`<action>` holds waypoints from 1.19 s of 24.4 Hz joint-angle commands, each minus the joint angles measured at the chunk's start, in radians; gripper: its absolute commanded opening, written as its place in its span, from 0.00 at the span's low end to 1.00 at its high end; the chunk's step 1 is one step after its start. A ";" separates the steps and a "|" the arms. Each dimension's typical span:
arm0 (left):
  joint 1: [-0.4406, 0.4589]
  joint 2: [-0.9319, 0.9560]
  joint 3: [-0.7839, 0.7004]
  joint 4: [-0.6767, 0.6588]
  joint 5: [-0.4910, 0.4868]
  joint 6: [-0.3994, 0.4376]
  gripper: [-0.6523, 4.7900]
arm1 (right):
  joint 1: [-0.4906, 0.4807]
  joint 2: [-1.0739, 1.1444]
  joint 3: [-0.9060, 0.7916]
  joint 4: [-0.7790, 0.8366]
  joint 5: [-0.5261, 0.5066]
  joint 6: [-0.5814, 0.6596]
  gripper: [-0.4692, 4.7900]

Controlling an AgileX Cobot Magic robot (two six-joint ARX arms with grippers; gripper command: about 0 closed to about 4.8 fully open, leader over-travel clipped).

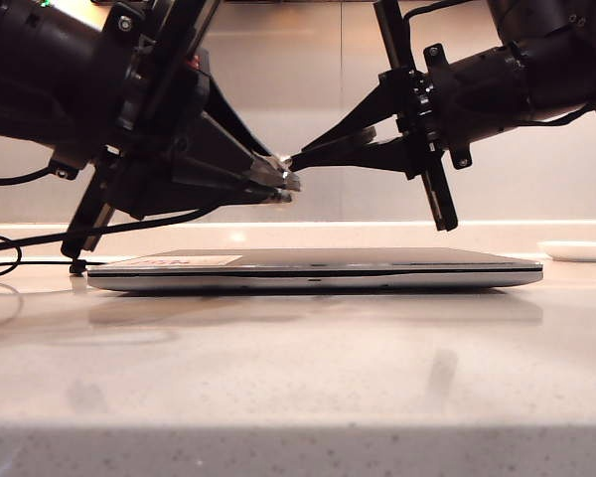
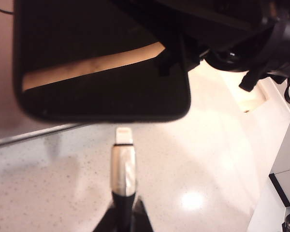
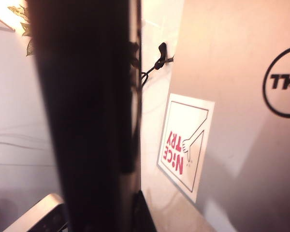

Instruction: Pick up the charging cable and the phone, plug the charging cable into the charging port on the phone, and finally place them back on the table.

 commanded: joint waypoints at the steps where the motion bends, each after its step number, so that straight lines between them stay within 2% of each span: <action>1: -0.001 -0.003 0.003 0.013 0.003 -0.003 0.11 | 0.007 -0.008 0.005 0.034 -0.014 0.000 0.08; 18: -0.001 -0.003 0.003 0.036 0.003 -0.003 0.11 | 0.018 -0.008 0.005 0.036 -0.019 -0.012 0.08; 25: 0.002 -0.003 0.003 0.036 0.003 -0.002 0.11 | 0.018 -0.008 0.006 0.013 -0.051 0.028 0.08; 29: 0.002 -0.003 0.003 0.037 0.003 0.004 0.11 | 0.018 -0.009 0.006 0.015 -0.056 -0.032 0.08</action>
